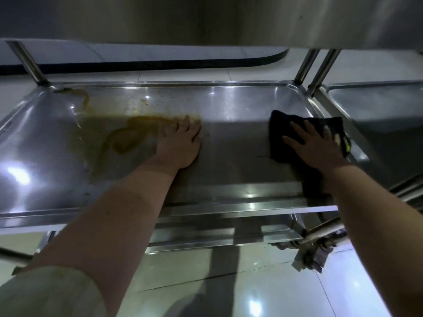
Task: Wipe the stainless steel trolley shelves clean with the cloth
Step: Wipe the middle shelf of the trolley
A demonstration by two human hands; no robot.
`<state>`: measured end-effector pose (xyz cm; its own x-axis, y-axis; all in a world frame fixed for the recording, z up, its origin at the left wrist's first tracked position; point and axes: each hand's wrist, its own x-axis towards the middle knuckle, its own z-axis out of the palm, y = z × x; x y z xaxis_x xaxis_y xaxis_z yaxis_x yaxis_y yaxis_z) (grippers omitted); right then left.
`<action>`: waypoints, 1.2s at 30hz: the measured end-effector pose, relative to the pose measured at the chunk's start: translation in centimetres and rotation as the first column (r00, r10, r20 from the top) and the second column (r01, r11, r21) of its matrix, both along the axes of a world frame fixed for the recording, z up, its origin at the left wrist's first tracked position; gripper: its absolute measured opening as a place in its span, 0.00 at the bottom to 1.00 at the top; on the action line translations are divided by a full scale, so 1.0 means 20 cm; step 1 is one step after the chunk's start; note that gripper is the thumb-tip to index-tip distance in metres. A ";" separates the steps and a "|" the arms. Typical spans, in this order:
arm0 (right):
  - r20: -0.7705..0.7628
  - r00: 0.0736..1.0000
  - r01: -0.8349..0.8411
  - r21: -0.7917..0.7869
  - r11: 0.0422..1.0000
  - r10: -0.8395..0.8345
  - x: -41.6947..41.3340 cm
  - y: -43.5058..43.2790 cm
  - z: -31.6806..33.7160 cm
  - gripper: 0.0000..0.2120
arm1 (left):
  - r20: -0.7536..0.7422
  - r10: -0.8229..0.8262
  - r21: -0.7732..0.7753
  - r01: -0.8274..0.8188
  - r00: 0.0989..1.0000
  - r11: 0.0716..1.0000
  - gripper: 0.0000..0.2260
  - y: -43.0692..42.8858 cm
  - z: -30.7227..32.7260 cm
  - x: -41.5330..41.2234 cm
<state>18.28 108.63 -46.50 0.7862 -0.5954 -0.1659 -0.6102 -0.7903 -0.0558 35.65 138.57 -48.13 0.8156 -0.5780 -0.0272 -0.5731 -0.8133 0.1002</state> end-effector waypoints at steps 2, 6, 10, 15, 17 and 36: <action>0.019 0.993 0.121 -0.009 0.993 -0.121 -0.07 -0.04 -0.01 0.34 | 0.012 0.031 -0.011 -0.031 0.999 0.999 0.25 -0.01 0.00 -0.01; 0.054 0.989 0.140 -0.024 0.990 -0.139 0.07 0.24 -0.03 0.33 | 0.024 0.046 -0.029 -0.045 0.999 0.999 0.24 0.01 -0.01 -0.01; 0.083 0.985 -0.150 -0.038 0.988 0.153 0.36 0.71 -0.06 0.32 | -0.024 0.008 0.001 -0.008 1.000 1.000 0.24 0.04 0.01 0.05; 0.055 0.978 -0.202 0.062 0.977 0.199 0.54 0.84 0.00 0.31 | -0.029 -0.012 0.000 0.012 1.000 1.000 0.24 0.09 0.01 0.07; 0.042 0.983 -0.184 0.093 0.979 0.181 0.49 0.85 0.02 0.32 | -0.010 -0.002 -0.002 0.002 1.000 1.000 0.24 0.09 0.00 0.05; -0.024 0.981 -0.192 0.066 0.979 0.194 0.91 0.67 0.03 0.35 | 0.090 0.017 -0.063 -0.011 0.996 0.998 0.25 0.09 -0.03 -0.01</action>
<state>36.56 122.03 -45.91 0.8791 -0.4210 -0.2236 -0.4491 -0.8887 -0.0927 35.40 140.35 -48.79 0.8212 -0.5646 0.0825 -0.5705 -0.8153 0.0991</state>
